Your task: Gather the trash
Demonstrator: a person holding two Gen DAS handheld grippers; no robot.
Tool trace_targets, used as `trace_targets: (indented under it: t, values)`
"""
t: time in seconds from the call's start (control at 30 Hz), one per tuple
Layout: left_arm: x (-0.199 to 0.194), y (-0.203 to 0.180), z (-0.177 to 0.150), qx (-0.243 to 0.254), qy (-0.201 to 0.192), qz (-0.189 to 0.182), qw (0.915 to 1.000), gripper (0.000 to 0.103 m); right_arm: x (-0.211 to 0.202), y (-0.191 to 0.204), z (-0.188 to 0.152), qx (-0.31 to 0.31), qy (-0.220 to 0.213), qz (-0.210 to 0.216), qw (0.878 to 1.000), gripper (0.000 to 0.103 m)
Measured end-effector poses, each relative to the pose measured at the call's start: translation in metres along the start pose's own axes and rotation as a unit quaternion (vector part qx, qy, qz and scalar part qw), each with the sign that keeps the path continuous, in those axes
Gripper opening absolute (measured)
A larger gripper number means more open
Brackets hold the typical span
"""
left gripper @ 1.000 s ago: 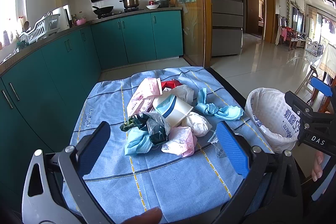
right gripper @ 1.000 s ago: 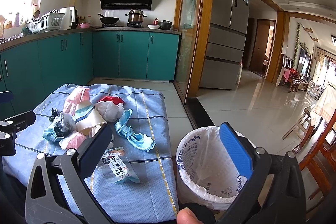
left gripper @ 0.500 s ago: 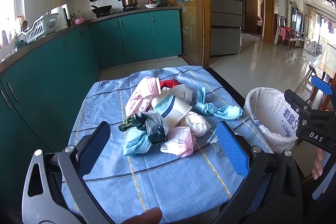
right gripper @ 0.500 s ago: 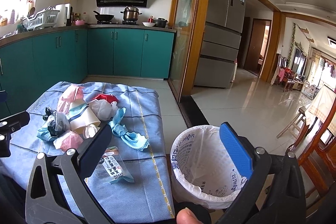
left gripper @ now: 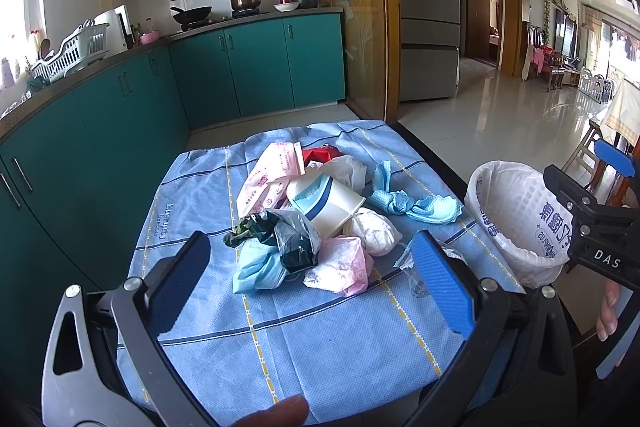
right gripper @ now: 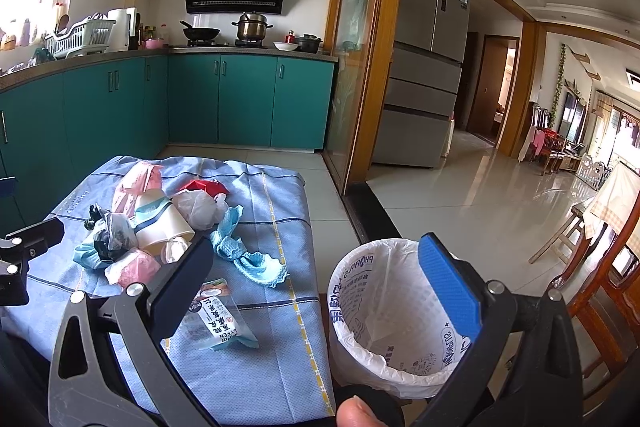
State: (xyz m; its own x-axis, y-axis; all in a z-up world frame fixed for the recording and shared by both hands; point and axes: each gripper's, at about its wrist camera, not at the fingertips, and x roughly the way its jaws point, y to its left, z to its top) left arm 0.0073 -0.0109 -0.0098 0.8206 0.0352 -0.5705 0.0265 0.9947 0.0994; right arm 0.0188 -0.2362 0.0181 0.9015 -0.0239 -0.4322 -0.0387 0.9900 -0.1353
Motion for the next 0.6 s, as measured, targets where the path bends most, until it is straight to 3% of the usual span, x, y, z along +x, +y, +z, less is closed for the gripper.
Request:
trace_targets:
  t: [0.6]
  values:
    - [0.0087, 0.0010, -0.0045, -0.003, 0.013, 0.000, 0.9999, 0.100, 0.0013, 0.0010, -0.0020, 0.001, 0.001, 0.000, 1.000, 0.100]
